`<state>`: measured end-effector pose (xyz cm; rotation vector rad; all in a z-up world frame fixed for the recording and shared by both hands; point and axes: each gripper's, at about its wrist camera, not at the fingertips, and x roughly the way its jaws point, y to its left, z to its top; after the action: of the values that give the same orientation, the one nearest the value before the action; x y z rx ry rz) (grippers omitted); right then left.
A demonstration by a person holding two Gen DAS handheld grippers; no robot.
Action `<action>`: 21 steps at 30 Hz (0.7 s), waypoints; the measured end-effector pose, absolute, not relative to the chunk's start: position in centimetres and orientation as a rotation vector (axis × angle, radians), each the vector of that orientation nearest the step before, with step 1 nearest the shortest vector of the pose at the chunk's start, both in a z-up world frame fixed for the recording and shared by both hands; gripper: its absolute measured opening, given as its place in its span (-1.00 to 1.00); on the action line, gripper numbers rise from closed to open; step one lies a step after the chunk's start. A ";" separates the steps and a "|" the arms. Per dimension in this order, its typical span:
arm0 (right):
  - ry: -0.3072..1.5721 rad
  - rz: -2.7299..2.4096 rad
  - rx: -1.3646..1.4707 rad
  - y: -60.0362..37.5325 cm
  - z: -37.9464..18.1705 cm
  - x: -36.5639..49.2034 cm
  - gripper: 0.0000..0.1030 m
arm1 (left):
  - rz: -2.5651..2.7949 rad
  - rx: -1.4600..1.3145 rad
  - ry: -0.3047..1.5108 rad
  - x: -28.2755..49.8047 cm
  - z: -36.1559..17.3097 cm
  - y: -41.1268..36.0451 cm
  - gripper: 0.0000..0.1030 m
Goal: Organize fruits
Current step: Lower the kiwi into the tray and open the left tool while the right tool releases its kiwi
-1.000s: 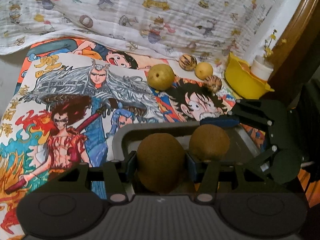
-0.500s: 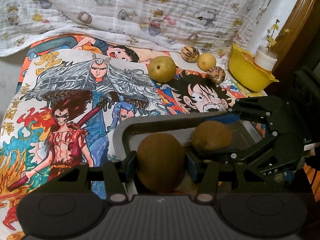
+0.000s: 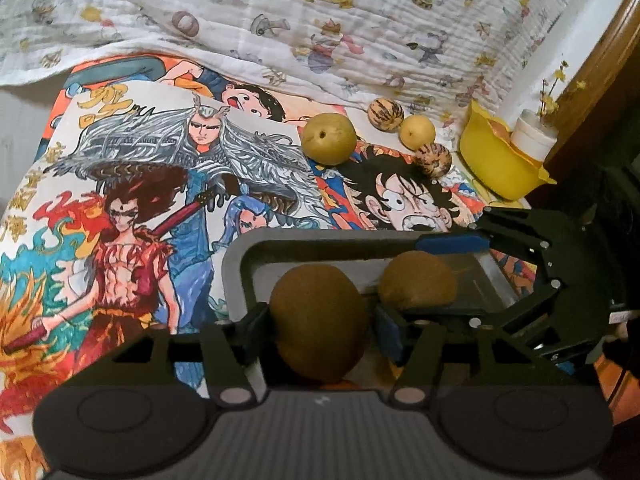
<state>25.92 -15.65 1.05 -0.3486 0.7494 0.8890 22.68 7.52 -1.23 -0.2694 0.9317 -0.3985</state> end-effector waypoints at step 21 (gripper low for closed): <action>0.714 0.912 -0.339 -20.4 4.0 18.6 0.99 | -0.328 -0.201 0.849 14.5 3.0 7.0 0.99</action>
<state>18.61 -20.45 4.05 -0.3385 0.7143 0.9117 14.47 7.01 2.95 -0.2012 0.8493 -0.3276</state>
